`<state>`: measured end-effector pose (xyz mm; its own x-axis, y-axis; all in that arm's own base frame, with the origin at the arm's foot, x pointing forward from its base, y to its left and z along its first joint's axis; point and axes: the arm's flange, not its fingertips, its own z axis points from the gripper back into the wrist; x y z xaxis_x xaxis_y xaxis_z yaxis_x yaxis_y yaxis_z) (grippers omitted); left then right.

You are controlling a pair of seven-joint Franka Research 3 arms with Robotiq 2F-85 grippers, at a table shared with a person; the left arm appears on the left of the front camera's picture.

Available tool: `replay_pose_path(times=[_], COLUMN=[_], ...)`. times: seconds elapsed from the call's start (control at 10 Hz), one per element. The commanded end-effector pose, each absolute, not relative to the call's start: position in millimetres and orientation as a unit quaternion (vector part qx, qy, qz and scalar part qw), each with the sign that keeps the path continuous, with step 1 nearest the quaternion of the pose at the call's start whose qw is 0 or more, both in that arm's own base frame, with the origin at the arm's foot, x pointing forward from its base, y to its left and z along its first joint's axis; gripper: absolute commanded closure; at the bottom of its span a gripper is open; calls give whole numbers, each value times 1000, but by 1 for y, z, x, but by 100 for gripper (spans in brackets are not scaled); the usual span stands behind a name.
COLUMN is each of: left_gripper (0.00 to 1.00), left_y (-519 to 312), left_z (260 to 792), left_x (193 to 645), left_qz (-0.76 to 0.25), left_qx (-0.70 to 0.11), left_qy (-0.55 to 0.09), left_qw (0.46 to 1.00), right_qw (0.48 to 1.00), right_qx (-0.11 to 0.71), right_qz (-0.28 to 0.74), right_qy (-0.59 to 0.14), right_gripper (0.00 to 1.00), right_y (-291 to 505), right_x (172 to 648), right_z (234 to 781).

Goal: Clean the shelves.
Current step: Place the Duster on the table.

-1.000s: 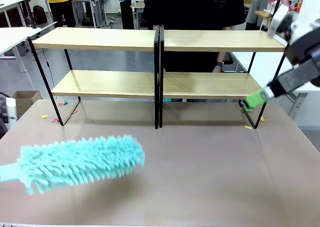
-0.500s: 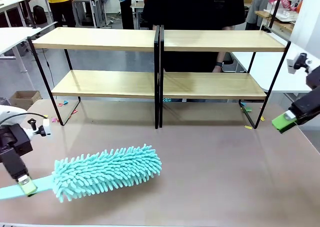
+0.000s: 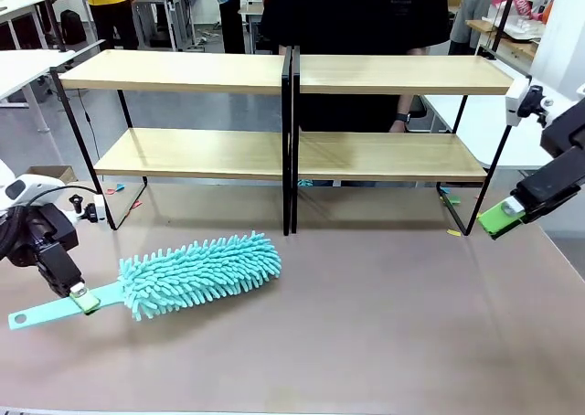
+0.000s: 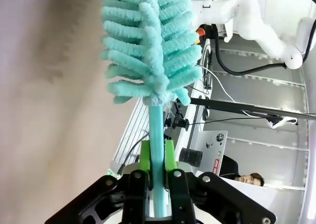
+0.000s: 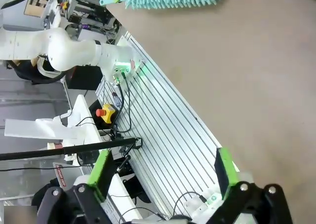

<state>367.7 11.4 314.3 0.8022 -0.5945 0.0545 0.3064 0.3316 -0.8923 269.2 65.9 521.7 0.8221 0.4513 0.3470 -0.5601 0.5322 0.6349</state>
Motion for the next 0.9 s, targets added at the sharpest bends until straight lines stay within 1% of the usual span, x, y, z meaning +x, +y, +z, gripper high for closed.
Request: replay_pose_path(times=[0.0, 0.1, 0.2, 0.3, 0.4, 0.5, 0.6, 0.7, 0.8], left_gripper=[87, 31, 30, 0, 0, 0, 6, 0, 0], left_y=[5, 5, 9, 16, 27, 42, 66, 89, 108], left_z=[314, 314, 318, 325, 334, 346, 361, 375, 385], left_x=[367, 369, 372, 373, 375, 378, 385, 390, 393], left_qz=[-269, -263, -264, -264, -258, -243, -211, -174, -137], left_qx=[-501, -473, -449, -417, -367, -355, -357, -357, -333], left_qy=[147, 149, 145, 142, 121, 95, 37, -49, -137], left_qw=[809, 827, 841, 858, 885, 898, 909, 917, 923], right_qw=[866, 866, 866, 866, 866, 866, 866, 866, 866], right_qx=[395, 395, 395, 395, 395, 395, 395, 395, 395], right_qz=[298, 298, 298, 298, 298, 298, 298, 298, 298], right_qy=[-74, -74, -74, -74, -74, -74, -74, -74, -74], right_gripper=[0, 0, 0, 0, 0, 0, 0, 0, 0], right_y=[64, 64, 64, 64, 64, 64, 64, 64, 64], right_x=[271, 271, 271, 271, 271, 271, 271, 271, 271], right_z=[523, 523, 523, 523, 523, 523, 523, 523, 523])
